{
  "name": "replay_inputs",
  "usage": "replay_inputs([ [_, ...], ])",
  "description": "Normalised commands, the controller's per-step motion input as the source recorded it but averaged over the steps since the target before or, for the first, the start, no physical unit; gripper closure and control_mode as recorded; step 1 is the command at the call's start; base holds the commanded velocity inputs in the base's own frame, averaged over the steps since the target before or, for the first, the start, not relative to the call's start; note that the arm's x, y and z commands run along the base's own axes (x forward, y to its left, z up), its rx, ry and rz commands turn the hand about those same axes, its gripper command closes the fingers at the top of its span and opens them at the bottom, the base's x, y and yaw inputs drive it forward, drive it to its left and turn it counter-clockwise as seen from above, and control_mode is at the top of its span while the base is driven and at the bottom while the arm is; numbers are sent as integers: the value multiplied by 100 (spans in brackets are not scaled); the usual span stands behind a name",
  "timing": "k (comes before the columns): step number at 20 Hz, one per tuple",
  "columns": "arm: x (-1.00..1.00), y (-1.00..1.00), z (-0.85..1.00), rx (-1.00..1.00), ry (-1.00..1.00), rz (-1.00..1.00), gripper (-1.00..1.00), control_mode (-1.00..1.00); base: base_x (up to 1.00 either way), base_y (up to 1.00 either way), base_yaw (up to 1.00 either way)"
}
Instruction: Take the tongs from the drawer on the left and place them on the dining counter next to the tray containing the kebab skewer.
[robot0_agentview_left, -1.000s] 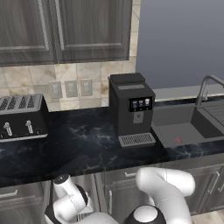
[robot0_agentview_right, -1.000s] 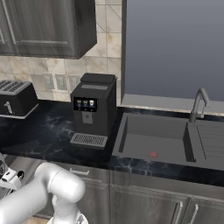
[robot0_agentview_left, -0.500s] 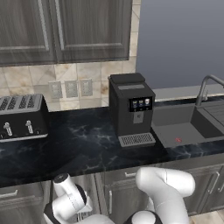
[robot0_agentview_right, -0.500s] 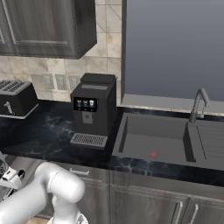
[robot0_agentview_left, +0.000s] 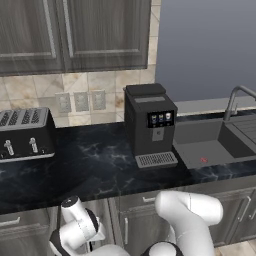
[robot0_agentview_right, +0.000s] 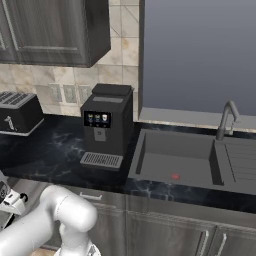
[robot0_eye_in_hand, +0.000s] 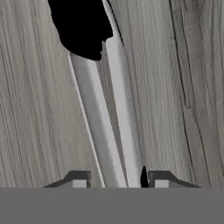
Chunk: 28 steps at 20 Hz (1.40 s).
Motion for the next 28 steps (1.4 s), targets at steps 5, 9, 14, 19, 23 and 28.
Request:
replay_inputs([
  [5,0,0,0,0,0,0,100,-100,0,0,0],
  [9,0,0,0,0,0,0,100,-100,0,0,0],
  [14,0,0,0,0,0,0,100,-100,0,0,0],
  [19,0,0,0,0,0,0,100,-100,0,0,0],
  [23,-14,2,26,0,-3,0,100,-100,0,0,0],
  [28,-23,10,48,0,-3,0,100,-100,0,0,0],
])
